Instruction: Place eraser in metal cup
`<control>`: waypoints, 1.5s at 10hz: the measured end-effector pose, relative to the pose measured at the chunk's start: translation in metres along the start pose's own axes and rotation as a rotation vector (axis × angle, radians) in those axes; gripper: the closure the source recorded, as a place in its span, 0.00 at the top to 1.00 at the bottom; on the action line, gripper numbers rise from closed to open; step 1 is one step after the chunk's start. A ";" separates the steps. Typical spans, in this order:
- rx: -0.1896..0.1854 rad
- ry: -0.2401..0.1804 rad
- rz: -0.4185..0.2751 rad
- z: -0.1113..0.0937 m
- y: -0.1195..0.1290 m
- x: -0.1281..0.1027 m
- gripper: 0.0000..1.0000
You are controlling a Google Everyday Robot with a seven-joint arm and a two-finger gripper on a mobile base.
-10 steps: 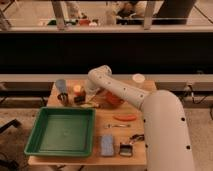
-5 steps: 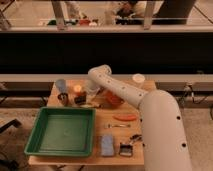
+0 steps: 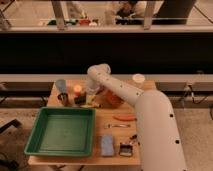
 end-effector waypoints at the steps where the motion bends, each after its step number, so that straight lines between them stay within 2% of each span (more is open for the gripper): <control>1: -0.008 -0.010 -0.004 0.001 0.002 0.000 0.43; 3: -0.017 -0.028 -0.007 0.003 0.006 -0.002 0.31; 7: -0.029 -0.043 -0.006 0.007 0.010 -0.001 0.29; 10: -0.019 -0.044 -0.020 0.003 0.014 -0.004 0.04; 11: -0.015 -0.039 -0.023 -0.002 0.018 -0.005 0.00; 14: 0.040 -0.017 -0.034 -0.019 0.021 -0.007 0.00; 15: 0.089 -0.002 -0.044 -0.029 0.022 -0.008 0.00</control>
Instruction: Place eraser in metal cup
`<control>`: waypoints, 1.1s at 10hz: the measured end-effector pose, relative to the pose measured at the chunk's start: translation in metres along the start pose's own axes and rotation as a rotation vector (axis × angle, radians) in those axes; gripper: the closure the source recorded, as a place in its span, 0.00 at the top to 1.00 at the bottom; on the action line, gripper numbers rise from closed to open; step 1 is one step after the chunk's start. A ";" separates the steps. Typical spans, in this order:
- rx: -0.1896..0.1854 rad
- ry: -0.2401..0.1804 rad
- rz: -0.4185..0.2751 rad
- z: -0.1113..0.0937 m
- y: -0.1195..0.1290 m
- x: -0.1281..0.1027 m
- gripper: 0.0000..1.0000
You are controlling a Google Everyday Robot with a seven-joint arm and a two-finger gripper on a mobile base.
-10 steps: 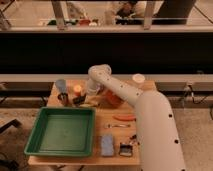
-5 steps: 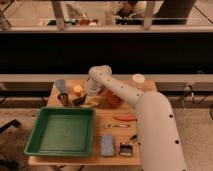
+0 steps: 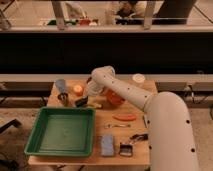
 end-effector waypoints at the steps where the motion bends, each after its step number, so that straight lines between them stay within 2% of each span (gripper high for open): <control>1: 0.044 0.009 -0.008 -0.006 0.000 -0.001 0.00; 4: 0.226 0.027 -0.020 -0.025 0.000 0.001 0.00; 6: 0.316 0.026 -0.015 -0.032 -0.001 0.004 0.00; 9: 0.338 0.007 -0.012 -0.035 -0.008 0.001 0.00; 11: 0.346 -0.013 -0.028 -0.034 -0.017 -0.010 0.00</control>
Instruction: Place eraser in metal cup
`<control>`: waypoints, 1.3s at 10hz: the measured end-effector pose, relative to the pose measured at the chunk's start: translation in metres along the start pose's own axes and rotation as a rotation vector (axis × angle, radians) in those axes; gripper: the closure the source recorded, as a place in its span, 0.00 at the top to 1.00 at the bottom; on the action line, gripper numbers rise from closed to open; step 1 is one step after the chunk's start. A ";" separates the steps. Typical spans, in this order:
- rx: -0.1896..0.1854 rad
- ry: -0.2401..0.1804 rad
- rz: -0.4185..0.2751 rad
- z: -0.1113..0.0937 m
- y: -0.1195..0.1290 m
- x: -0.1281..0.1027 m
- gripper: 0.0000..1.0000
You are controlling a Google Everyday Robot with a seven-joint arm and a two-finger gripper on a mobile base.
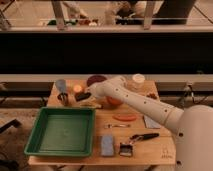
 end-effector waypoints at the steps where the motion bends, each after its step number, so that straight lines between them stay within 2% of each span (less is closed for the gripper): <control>1: 0.002 -0.009 -0.006 0.002 -0.004 -0.006 0.00; 2: 0.003 -0.027 -0.018 0.007 -0.010 -0.018 0.00; 8: 0.002 -0.084 -0.065 0.016 -0.025 -0.050 0.00; 11: -0.015 -0.130 -0.102 0.035 -0.036 -0.079 0.00; 13: -0.024 -0.157 -0.120 0.044 -0.038 -0.090 0.00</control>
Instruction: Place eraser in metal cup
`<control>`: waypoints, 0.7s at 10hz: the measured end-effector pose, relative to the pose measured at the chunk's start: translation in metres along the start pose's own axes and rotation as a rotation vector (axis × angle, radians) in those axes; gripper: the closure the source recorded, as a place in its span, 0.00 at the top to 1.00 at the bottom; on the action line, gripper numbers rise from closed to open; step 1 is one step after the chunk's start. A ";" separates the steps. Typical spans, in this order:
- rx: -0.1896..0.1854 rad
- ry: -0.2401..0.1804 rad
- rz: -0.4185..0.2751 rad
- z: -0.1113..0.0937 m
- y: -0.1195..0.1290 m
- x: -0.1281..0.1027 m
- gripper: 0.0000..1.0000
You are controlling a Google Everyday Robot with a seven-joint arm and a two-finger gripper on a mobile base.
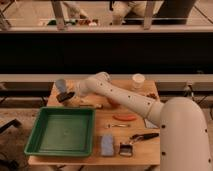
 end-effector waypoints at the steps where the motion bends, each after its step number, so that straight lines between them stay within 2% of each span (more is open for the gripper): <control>1: -0.005 -0.014 -0.011 0.007 -0.003 -0.005 0.00; 7: -0.014 -0.038 -0.037 0.021 -0.014 -0.001 0.00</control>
